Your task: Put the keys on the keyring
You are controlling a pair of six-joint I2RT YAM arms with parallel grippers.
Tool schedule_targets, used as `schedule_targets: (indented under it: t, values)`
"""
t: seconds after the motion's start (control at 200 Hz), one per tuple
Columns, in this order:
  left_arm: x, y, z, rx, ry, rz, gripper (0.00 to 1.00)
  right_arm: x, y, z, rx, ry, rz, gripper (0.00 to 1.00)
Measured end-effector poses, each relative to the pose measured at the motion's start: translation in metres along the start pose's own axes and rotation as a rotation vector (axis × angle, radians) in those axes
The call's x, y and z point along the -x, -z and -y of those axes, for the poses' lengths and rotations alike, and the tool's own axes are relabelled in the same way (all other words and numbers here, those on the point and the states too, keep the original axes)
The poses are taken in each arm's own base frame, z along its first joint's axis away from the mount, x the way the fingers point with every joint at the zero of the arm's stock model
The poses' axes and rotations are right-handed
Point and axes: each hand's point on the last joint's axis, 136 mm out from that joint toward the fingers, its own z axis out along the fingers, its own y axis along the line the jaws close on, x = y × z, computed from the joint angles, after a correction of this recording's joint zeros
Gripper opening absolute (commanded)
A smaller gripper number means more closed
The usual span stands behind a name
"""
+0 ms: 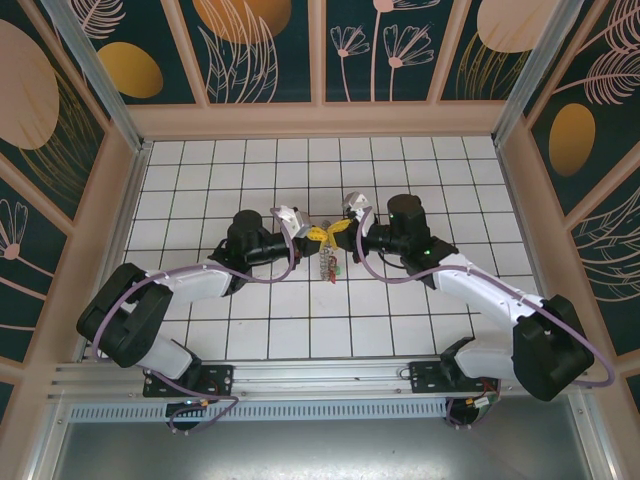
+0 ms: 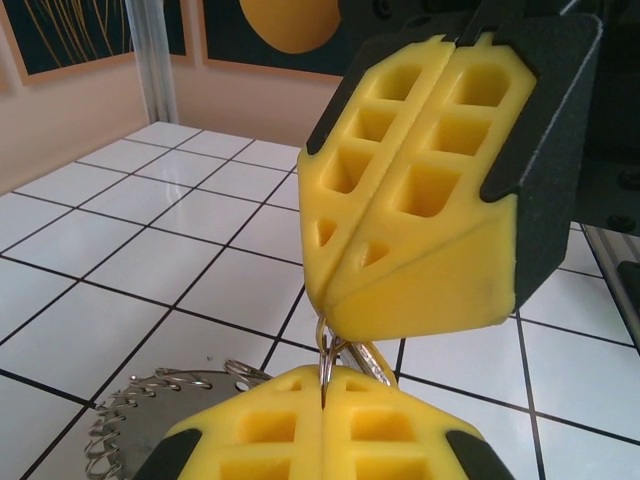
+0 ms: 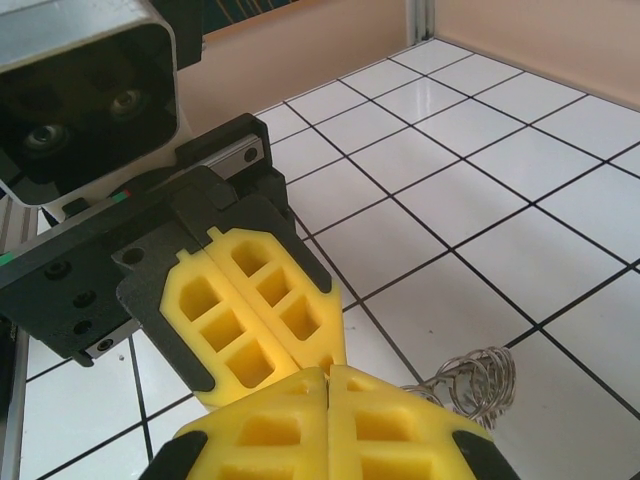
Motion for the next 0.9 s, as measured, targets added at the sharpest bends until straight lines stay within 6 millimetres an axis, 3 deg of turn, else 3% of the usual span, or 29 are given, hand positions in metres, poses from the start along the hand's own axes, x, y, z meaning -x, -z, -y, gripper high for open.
schedule_targets:
  t: [0.576,0.901]
  values:
    - [0.0056,0.0022,0.0006,0.008,0.006,0.034,0.00,0.0022,0.0046,0.0012,-0.024,-0.009,0.027,0.00]
    - [0.0048,0.0018,0.0026,-0.005,0.005,0.029,0.16,0.0034,0.0046,-0.0035,0.006,-0.010,0.031,0.00]
